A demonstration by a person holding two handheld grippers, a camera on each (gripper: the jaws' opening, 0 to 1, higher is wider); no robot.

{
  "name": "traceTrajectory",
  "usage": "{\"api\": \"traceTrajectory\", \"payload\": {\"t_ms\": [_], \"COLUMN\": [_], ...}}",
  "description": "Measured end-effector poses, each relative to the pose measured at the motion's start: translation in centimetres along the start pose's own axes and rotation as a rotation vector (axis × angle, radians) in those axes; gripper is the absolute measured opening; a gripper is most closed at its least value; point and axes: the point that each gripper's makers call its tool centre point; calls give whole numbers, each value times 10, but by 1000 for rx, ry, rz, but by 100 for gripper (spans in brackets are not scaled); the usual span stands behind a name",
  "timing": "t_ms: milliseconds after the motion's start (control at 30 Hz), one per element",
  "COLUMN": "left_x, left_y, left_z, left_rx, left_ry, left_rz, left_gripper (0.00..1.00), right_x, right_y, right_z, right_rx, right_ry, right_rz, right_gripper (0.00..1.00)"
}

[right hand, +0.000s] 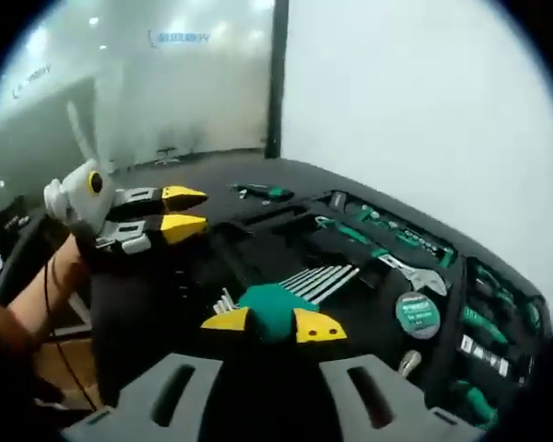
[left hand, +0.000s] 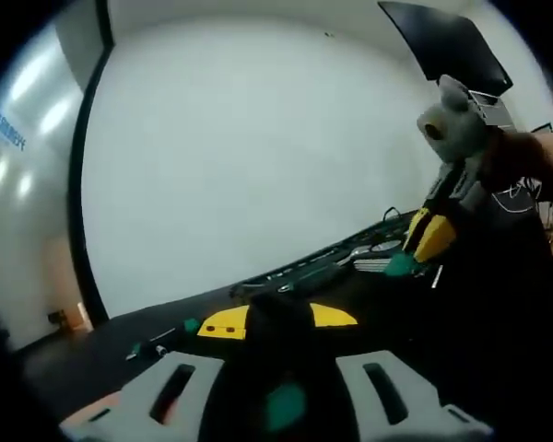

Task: Pick up the tools and put them into their designated positions in the toolbox.

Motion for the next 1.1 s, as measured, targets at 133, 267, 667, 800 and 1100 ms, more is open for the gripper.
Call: {"api": "traceTrajectory", "payload": {"t_ms": [133,267,667,800,1100], "left_x": [1,0,22,36,-23], "left_y": [0,1,7,2,-97], "left_z": [0,1,33,37,134], "left_rx": [-1,-3,-150,-116,-212], "left_ry": [-3,-9,88,94,3], "left_rz": [1,-7,75,242,256], "left_gripper": [23,23,31,28,25], "right_x": [-10,-5,-18,-26,-25], "right_y": [6,34,120,125,117], "right_z": [-3,5,-11,6,-14], "right_rx": [13,-120,-522,-655,-529], "right_ry": [-130,-193,324,160,223], "right_rz": [7,-46,-485,-418,-419], "right_gripper": [13,14,21,23,26]}}
Point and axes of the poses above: the point that each gripper's makers call its tool centre point, and the gripper's own axes: y roughly backward along the fingers, x roughly to its left, z roughly out of its top, and after that the axes turned 12 degrees about y, right-handed
